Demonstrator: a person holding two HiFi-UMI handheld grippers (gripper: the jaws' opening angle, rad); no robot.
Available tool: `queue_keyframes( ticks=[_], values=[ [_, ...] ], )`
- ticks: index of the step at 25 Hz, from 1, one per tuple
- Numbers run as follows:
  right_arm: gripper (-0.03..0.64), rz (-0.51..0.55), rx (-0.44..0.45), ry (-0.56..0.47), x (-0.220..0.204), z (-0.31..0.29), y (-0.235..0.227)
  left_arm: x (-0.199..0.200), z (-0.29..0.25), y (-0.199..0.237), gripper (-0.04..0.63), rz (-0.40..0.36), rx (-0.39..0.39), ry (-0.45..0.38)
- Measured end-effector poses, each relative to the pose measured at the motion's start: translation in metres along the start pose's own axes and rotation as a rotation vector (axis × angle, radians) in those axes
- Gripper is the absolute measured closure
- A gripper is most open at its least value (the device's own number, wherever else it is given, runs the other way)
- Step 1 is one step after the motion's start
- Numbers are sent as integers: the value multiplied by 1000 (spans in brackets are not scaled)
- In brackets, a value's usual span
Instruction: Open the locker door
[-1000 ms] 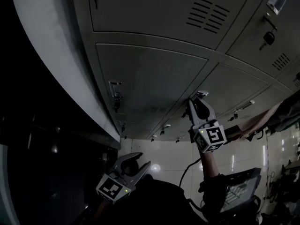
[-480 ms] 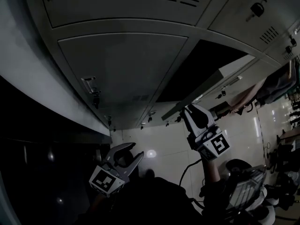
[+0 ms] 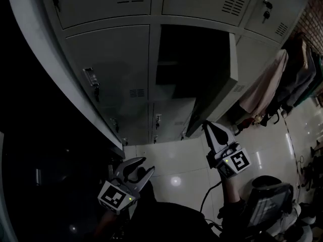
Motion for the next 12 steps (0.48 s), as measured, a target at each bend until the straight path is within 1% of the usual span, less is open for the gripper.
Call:
queue_keyframes(
  ticks=[2,3,4,5,7,8,9,10,12],
  values=[
    [617,-14,40,1,-7,42,19,-9,7,-53,443,-13,33,-12],
    [617,-23,63,9,-14,66,31,-16,11,-81,443,-5,51,-19],
    [617,-35,86,23,-22,92,43,-26,15,-111,445,17,70,-25],
    [617,-47,106,43,-32,119,56,-39,20,-140,446,58,89,-28],
    [617,-80,131,92,-50,173,81,-65,29,-195,449,164,126,-22],
    [617,-101,135,115,-56,198,93,-77,33,-219,453,210,142,-9],
    [617,-123,133,136,-60,223,104,-87,36,-241,456,238,152,11],
    [617,-142,126,153,-61,247,114,-93,39,-260,456,245,152,33],
    [617,-166,100,181,-57,291,130,-95,40,-291,456,211,129,68]
  ],
)
Point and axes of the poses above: the fingertips, and each gripper's own axes: z backward along the fingers, y to its left, x out of its top, the point moved 4 cm from there along z, backward along the fingers, and after that the axes turned 4 degrees about -y, right-handed, at the moved point
